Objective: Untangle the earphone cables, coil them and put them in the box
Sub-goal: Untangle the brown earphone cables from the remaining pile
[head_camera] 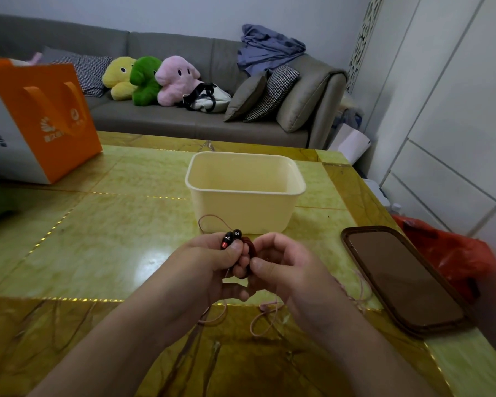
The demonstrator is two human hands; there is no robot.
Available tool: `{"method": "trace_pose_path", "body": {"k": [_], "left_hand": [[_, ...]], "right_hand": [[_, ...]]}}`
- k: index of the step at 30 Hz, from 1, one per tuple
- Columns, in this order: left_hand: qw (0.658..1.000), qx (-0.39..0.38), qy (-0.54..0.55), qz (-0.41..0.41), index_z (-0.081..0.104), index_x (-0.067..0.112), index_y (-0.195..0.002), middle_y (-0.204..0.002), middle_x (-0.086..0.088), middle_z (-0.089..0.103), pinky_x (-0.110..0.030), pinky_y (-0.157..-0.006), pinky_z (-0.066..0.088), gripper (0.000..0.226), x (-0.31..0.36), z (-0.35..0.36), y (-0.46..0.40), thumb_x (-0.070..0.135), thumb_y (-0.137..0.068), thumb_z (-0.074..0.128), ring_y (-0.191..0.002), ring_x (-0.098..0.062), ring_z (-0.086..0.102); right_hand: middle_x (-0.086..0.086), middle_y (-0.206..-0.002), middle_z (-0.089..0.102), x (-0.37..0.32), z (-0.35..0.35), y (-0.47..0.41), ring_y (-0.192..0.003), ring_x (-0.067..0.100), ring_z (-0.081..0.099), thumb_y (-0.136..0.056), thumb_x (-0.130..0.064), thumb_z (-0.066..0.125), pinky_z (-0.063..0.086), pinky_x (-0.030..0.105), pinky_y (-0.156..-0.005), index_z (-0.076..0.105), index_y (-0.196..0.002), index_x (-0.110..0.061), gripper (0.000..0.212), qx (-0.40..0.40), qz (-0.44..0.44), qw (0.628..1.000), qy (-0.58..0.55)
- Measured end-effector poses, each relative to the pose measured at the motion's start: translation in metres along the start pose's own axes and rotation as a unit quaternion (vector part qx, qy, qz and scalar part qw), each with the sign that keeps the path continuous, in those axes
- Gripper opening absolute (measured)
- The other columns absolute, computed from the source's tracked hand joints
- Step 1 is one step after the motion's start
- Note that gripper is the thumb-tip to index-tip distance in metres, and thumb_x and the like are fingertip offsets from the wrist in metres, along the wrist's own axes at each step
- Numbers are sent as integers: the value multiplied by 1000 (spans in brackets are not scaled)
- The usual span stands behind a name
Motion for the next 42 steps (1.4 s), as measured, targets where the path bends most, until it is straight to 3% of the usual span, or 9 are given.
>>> {"method": "trace_pose_path", "body": {"k": [7,12,16,20,23,26,33,37,42], "left_hand": [[996,-11,-84,0,69,-1,-94,-81,-12,50,-32,-56,50,16,-6,-2,0,6,-103,57,-67,-16,51],[992,-29,-123,4,72,2,-84,-73,-9,55,-32,-60,53,18,-5,-2,1,13,-95,63,-65,-16,56],[989,-22,-149,2,72,7,-78,-65,-7,55,-33,-63,54,37,-2,-1,3,4,-107,50,-61,-17,60],[966,6,-257,-5,74,12,-89,-64,-4,56,-46,-74,55,28,-6,-2,2,10,-108,53,-65,-21,64],[928,7,-372,7,70,15,-91,-57,5,57,-26,-59,47,23,-7,2,4,9,-103,52,-57,-11,61],[906,3,-423,-6,66,21,-83,-61,4,61,-26,-58,46,24,-9,2,4,9,-99,55,-60,-11,61],[940,-37,-338,-18,77,24,-97,-67,1,64,-15,-58,45,19,-8,-1,7,19,-106,60,-63,-9,62],[960,-34,-278,-25,76,10,-111,-74,-5,67,-21,-69,54,17,-10,-2,3,12,-106,60,-70,-16,67],[946,-32,-321,-19,74,9,-105,-68,4,69,-29,-73,55,16,-7,-5,4,12,-106,58,-71,-17,68]], "right_hand": [[12,-96,78,-9,0,8,-91,35,70,-83,-49,81,56,66,-79,64,-104,-15,43,-15,-27,986,167],[15,-92,77,-14,-5,10,-84,23,67,-83,-44,84,55,68,-76,63,-97,-12,40,-30,-25,985,171],[24,-92,73,-15,-6,10,-79,26,65,-82,-44,84,55,56,-70,63,-91,-16,37,-33,-36,983,178],[5,-92,68,-16,-6,9,-77,18,63,-88,-33,81,54,41,-68,67,-108,-21,27,-29,-45,984,168],[-2,-106,61,-21,-4,12,-83,12,64,-97,-25,76,60,35,-70,68,-123,-43,33,-51,-73,967,238],[-3,-110,60,-22,-1,14,-86,14,66,-101,-17,71,62,29,-71,73,-116,-38,26,-64,-107,949,289],[7,-84,73,-17,-8,10,-70,24,67,-103,-17,66,60,54,-62,69,-96,-26,12,-10,-81,963,257],[9,-91,69,-20,-8,10,-73,22,69,-105,-12,64,60,42,-65,72,-102,-25,16,-19,-96,969,227],[14,-104,67,-21,-8,12,-86,36,73,-96,-23,67,63,63,-69,72,-111,-30,17,-67,-65,967,239]]}}
Point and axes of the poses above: each hand's wrist, its own y-axis away from the middle knuckle, its own z-axis out of the palm, x = y × z, the point moved 1 cm from there along -y, towards the middle knuckle
